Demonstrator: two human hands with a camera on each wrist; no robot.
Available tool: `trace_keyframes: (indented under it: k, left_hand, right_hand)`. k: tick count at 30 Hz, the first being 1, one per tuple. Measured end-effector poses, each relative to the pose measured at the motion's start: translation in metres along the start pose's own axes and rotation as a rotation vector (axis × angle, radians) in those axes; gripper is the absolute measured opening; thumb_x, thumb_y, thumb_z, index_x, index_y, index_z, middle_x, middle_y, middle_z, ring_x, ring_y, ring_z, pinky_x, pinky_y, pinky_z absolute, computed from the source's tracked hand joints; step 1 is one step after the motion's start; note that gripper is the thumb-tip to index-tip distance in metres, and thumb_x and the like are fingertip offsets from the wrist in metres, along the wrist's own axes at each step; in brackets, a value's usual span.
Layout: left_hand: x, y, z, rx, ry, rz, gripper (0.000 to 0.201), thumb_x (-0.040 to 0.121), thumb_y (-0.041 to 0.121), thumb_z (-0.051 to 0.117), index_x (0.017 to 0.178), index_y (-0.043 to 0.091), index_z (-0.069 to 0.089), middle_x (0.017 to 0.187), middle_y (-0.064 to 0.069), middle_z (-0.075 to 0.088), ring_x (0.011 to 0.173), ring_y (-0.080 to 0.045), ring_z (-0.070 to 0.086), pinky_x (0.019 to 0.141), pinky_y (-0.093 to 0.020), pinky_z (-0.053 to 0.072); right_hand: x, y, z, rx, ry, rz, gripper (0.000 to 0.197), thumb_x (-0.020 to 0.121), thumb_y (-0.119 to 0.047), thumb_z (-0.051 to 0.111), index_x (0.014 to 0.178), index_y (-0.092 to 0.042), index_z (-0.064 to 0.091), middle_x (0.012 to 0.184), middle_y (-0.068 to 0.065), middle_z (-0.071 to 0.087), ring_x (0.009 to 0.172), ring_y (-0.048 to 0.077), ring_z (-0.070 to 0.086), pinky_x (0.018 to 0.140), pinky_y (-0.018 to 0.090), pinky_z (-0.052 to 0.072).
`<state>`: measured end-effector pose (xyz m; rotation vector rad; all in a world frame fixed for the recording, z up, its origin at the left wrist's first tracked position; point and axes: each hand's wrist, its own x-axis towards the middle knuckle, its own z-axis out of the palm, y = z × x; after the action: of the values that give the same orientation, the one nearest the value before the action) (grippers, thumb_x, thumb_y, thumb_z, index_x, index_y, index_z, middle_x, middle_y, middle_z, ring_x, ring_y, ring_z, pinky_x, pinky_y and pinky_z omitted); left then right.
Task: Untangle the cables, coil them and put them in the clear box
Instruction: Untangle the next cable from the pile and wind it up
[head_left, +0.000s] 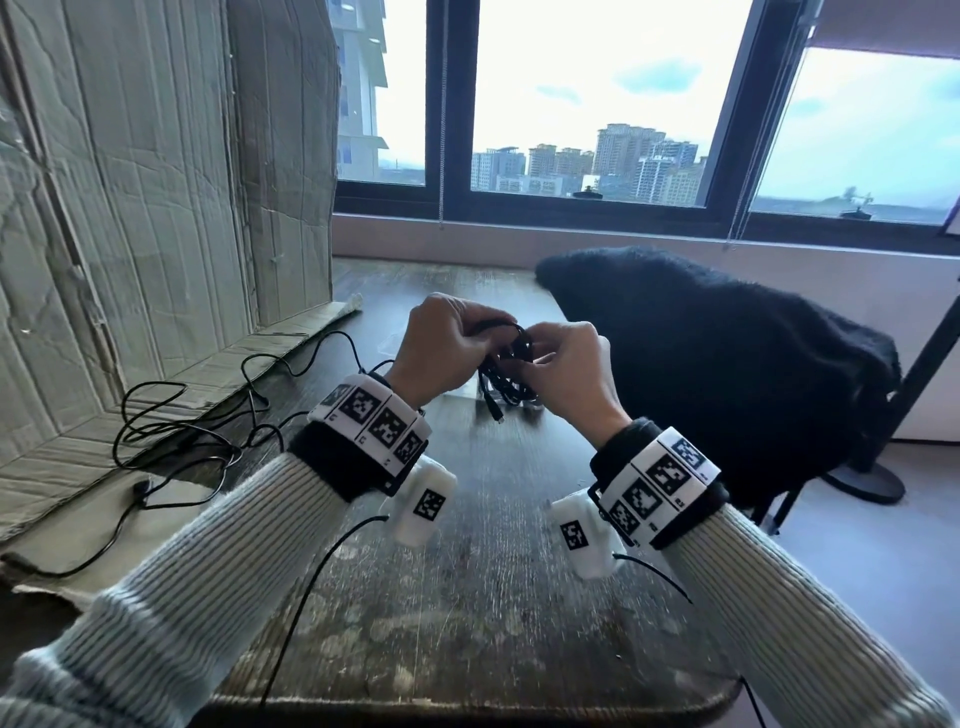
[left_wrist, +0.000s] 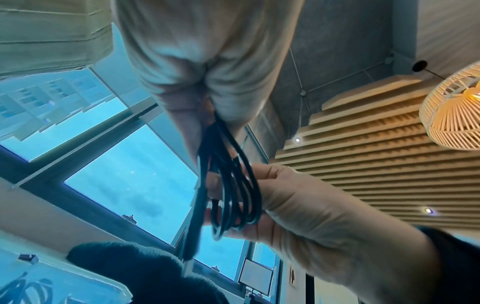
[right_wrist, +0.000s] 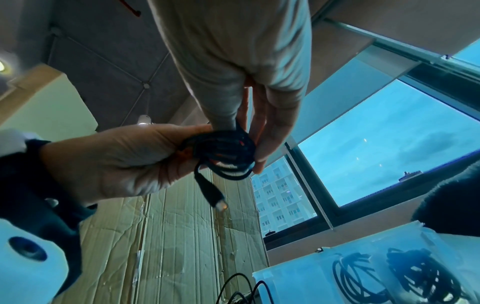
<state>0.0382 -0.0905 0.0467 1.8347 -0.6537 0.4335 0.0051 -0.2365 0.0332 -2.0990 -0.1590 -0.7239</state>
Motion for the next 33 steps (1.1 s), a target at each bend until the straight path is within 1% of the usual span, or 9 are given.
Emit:
trace_keyframes:
  k: [5, 9, 12, 15, 19, 23, 26, 28, 33]
  left_hand:
    - [-0.003, -0.001, 0.005, -0.066, 0.046, 0.027, 0.018, 0.078, 0.015, 0.076, 0.096, 0.011, 0.077, 0.086, -0.002, 0.076, 0.076, -0.012, 0.071, 0.08, -0.035, 0.058]
    - [0.001, -0.012, 0.008, -0.106, 0.032, -0.094, 0.023, 0.08, 0.024, 0.073, 0.102, 0.015, 0.073, 0.089, -0.004, 0.075, 0.083, -0.019, 0.072, 0.082, -0.043, 0.057]
    - [-0.001, -0.013, 0.009, -0.2, 0.011, -0.184, 0.009, 0.09, 0.018, 0.063, 0.087, 0.015, 0.071, 0.085, -0.012, 0.073, 0.08, -0.027, 0.071, 0.08, -0.046, 0.057]
    - [-0.001, -0.01, 0.014, -0.218, 0.142, -0.127, 0.012, 0.091, 0.01, 0.061, 0.086, 0.012, 0.071, 0.073, -0.004, 0.069, 0.064, -0.014, 0.061, 0.075, -0.034, 0.055]
    - [-0.002, -0.002, 0.027, -0.377, 0.254, -0.162, 0.02, 0.097, 0.003, 0.046, 0.101, 0.01, 0.065, 0.077, 0.001, 0.062, 0.067, -0.001, 0.056, 0.066, -0.013, 0.047]
    - [-0.001, 0.001, 0.033, -0.414, 0.054, -0.234, 0.021, 0.1, 0.012, 0.041, 0.085, 0.022, 0.051, 0.079, 0.006, 0.051, 0.067, 0.004, 0.051, 0.055, -0.002, 0.041]
    - [0.001, 0.006, 0.038, -0.475, 0.021, -0.272, 0.036, 0.087, 0.037, 0.061, 0.102, 0.007, 0.049, 0.076, 0.002, 0.05, 0.062, -0.005, 0.053, 0.049, -0.012, 0.045]
    - [0.005, 0.005, 0.041, -0.529, 0.098, -0.3, 0.029, 0.094, 0.02, 0.058, 0.117, 0.006, 0.047, 0.081, 0.001, 0.054, 0.071, -0.008, 0.056, 0.056, -0.016, 0.049]
    - [0.006, -0.007, 0.035, -0.658, 0.243, -0.335, 0.019, 0.1, 0.026, 0.047, 0.096, 0.008, 0.052, 0.078, -0.002, 0.06, 0.068, -0.013, 0.06, 0.062, -0.026, 0.05]
  right_hand:
    - [0.002, 0.001, 0.002, -0.084, 0.047, -0.009, 0.006, 0.073, -0.018, 0.08, 0.072, -0.013, 0.076, 0.053, -0.018, 0.057, 0.046, -0.009, 0.054, 0.05, 0.004, 0.038]
    - [0.002, 0.003, 0.006, -0.127, 0.114, -0.026, 0.01, 0.076, -0.019, 0.077, 0.068, -0.012, 0.076, 0.051, -0.009, 0.06, 0.055, 0.012, 0.061, 0.062, 0.028, 0.052]
    - [0.003, 0.005, 0.004, -0.057, 0.107, 0.009, 0.01, 0.075, -0.021, 0.079, 0.073, -0.011, 0.078, 0.058, -0.003, 0.067, 0.063, 0.021, 0.071, 0.067, 0.033, 0.057]
    - [0.002, 0.002, 0.002, 0.084, 0.008, 0.05, 0.009, 0.077, -0.018, 0.078, 0.081, -0.01, 0.078, 0.068, 0.004, 0.073, 0.063, 0.015, 0.072, 0.07, 0.028, 0.057]
    - [0.002, -0.006, 0.004, 0.139, -0.018, 0.041, 0.009, 0.083, -0.014, 0.072, 0.086, -0.007, 0.077, 0.07, 0.003, 0.071, 0.065, 0.013, 0.07, 0.067, 0.022, 0.054]
    - [-0.003, -0.009, 0.004, -0.008, -0.002, -0.03, 0.016, 0.087, -0.013, 0.066, 0.08, -0.003, 0.076, 0.065, 0.008, 0.064, 0.06, 0.015, 0.056, 0.06, 0.021, 0.047]
    - [-0.006, -0.006, 0.009, 0.008, 0.01, -0.086, 0.019, 0.088, 0.001, 0.058, 0.073, 0.01, 0.067, 0.072, 0.009, 0.053, 0.061, 0.014, 0.047, 0.055, 0.018, 0.04]
    - [-0.007, -0.007, 0.014, -0.065, -0.048, -0.155, 0.015, 0.087, 0.005, 0.057, 0.079, 0.01, 0.069, 0.08, 0.014, 0.058, 0.066, 0.016, 0.05, 0.059, 0.021, 0.042]
    - [-0.008, -0.005, 0.01, -0.027, -0.139, -0.191, 0.022, 0.093, -0.019, 0.061, 0.109, -0.011, 0.073, 0.098, 0.008, 0.062, 0.091, 0.02, 0.06, 0.075, 0.01, 0.044]
